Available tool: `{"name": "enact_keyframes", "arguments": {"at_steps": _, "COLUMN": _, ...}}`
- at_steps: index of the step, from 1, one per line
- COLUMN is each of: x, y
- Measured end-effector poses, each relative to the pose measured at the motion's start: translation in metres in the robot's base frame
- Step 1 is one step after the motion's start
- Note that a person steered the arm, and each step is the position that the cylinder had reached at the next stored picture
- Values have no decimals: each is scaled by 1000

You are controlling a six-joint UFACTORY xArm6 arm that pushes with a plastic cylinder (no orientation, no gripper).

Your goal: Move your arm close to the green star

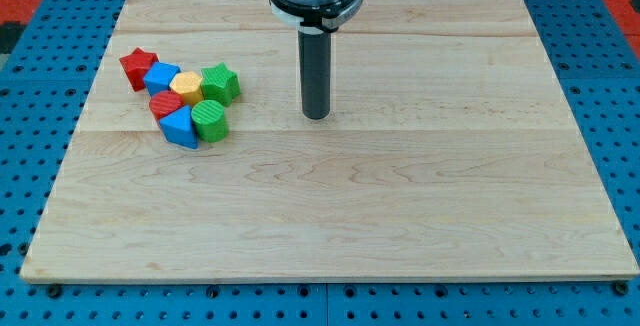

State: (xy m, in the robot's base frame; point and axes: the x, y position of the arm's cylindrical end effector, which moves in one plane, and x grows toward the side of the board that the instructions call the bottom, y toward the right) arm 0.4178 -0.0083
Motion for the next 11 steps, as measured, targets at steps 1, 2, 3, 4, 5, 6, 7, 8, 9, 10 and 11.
{"name": "enact_keyframes", "arguments": {"at_steps": 1, "x": 0, "y": 0}}
{"name": "enact_keyframes", "arguments": {"at_steps": 2, "x": -1, "y": 21}}
{"name": "enact_keyframes", "arguments": {"at_steps": 3, "x": -17, "y": 36}}
{"name": "enact_keyframes", "arguments": {"at_steps": 4, "x": -59, "y": 25}}
{"name": "enact_keyframes", "arguments": {"at_steps": 5, "x": -66, "y": 11}}
{"name": "enact_keyframes", "arguments": {"at_steps": 6, "x": -66, "y": 11}}
{"name": "enact_keyframes", "arguments": {"at_steps": 7, "x": -66, "y": 11}}
{"name": "enact_keyframes", "arguments": {"at_steps": 8, "x": -66, "y": 11}}
{"name": "enact_keyframes", "arguments": {"at_steps": 9, "x": -86, "y": 1}}
{"name": "enact_keyframes", "arguments": {"at_steps": 10, "x": -99, "y": -51}}
{"name": "enact_keyframes", "arguments": {"at_steps": 11, "x": -99, "y": -128}}
